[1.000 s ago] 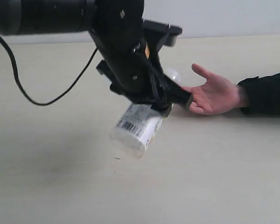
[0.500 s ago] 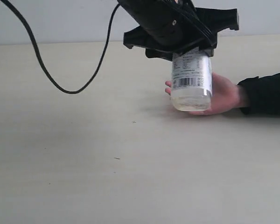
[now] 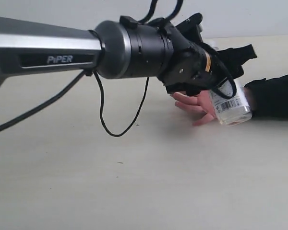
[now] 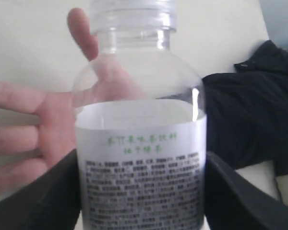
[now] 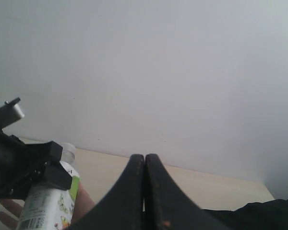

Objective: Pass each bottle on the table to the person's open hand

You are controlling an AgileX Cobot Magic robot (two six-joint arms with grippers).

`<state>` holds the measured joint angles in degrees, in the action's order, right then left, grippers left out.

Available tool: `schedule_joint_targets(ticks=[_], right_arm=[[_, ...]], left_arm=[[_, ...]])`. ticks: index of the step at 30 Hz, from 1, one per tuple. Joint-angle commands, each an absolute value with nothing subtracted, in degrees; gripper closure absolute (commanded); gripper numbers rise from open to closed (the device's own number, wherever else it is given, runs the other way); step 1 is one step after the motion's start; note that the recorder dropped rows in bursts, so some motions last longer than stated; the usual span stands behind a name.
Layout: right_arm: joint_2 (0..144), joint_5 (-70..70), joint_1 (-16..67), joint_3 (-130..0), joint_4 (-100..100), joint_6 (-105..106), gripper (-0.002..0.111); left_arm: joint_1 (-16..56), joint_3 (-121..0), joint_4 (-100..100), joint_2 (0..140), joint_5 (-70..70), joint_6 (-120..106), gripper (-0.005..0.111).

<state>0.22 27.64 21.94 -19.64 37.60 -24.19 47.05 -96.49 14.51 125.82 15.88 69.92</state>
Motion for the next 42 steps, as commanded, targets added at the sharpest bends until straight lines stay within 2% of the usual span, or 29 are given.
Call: schedule_joint_targets(ticks=[1, 10, 11, 13, 14, 15, 16, 18, 19, 32, 39, 41, 42], right_arm=[[0.0, 26.9, 22.0, -19.6, 37.5, -24.2, 0.108], [0.0, 26.9, 22.0, -19.6, 37.5, -24.2, 0.108], [0.0, 26.9, 22.0, -19.6, 37.5, -24.2, 0.108], [0.0, 26.9, 22.0, -19.6, 37.5, -24.2, 0.108], [0.0, 26.9, 22.0, -19.6, 37.5, -24.2, 0.108], [0.0, 26.9, 22.0, -19.6, 37.5, -24.2, 0.108], [0.0, 26.9, 22.0, -19.6, 37.5, -24.2, 0.108], [0.0, 26.9, 22.0, -19.6, 37.5, -24.2, 0.108], [0.0, 26.9, 22.0, -19.6, 37.5, -24.2, 0.108], [0.0, 26.9, 22.0, -19.6, 37.5, -24.2, 0.108], [0.0, 26.9, 22.0, -19.6, 37.5, -24.2, 0.108], [0.0, 26.9, 22.0, -19.6, 37.5, -24.2, 0.108], [0.0, 26.9, 22.0, -19.6, 37.5, -24.2, 0.108]], left_arm=[[46.7, -96.8, 29.7, 129.0, 14.0, 87.0, 0.107], [46.3, -97.0, 35.4, 130.7, 14.2, 91.9, 0.107], [46.3, -97.0, 35.4, 130.7, 14.3, 91.9, 0.103], [46.3, -97.0, 35.4, 130.7, 14.2, 91.9, 0.085], [46.3, -97.0, 35.4, 130.7, 13.9, 91.9, 0.069], [46.3, -97.0, 35.4, 130.7, 13.6, 91.9, 0.06], [46.3, -97.0, 35.4, 130.7, 13.1, 91.9, 0.045], [46.3, -97.0, 35.5, 130.7, 13.1, 91.9, 0.033], [46.3, -97.0, 35.6, 130.7, 13.2, 91.8, 0.031], [46.3, -97.0, 35.6, 125.8, 14.3, 88.4, 0.031], [46.9, -97.0, 31.6, 116.1, 25.7, 78.2, 0.031], [46.9, -96.9, 27.7, 113.2, 29.3, 70.6, 0.039], [46.9, -96.9, 23.7, 110.9, 31.9, 65.6, 0.062]])
